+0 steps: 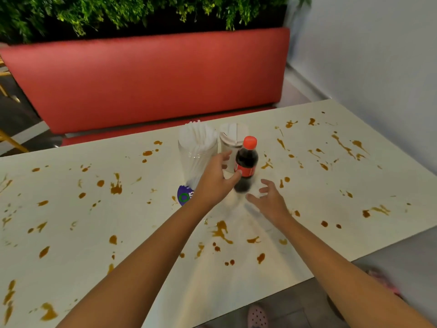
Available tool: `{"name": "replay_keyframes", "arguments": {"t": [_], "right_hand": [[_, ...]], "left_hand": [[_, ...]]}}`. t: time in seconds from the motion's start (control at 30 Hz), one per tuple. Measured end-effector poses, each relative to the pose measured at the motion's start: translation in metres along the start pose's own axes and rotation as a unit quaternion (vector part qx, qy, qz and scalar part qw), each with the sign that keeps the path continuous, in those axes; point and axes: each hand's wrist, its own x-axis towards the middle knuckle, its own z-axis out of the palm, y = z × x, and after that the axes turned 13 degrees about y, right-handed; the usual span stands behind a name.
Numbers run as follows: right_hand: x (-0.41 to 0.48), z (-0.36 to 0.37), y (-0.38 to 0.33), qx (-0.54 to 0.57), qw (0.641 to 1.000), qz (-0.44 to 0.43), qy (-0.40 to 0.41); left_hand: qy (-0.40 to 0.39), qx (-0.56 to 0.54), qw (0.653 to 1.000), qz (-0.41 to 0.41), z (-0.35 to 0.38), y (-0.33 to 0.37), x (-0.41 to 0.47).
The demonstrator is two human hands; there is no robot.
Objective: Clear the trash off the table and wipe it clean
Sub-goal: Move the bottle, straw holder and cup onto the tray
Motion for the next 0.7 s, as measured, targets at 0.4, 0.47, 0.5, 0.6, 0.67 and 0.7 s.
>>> {"name": "replay_keyframes", "arguments": {"t": [0.4, 0.47, 0.5, 0.6, 0.67, 0.7], "right_hand": [[0.048, 0.02, -0.012, 0.065, 0.993, -0.065, -0.071], [0.052, 0.018, -0.01, 0.05, 0.993, -0.07, -0.086], [0.055, 0.017, -0.008, 0.045, 0.992, -0.074, -0.088], [0.062, 0.014, -0.006, 0.051, 0.99, -0.092, -0.095], [0.064, 0.011, -0.006, 0.041, 0.988, -0.098, -0.109], [0.065, 0.009, -0.007, 0.038, 0.987, -0.103, -0.116]], "left_hand": [[0.034, 0.009, 0.999, -0.026, 0.046, 0.012, 0.025], [0.038, 0.021, 0.999, -0.033, 0.05, 0.015, 0.026], [0.041, 0.021, 0.998, -0.033, 0.051, 0.015, 0.027], [0.051, 0.023, 0.998, -0.041, 0.051, 0.016, 0.03], [0.055, 0.034, 0.997, -0.044, 0.05, 0.016, 0.031], [0.057, 0.04, 0.997, -0.042, 0.05, 0.016, 0.031]]}}
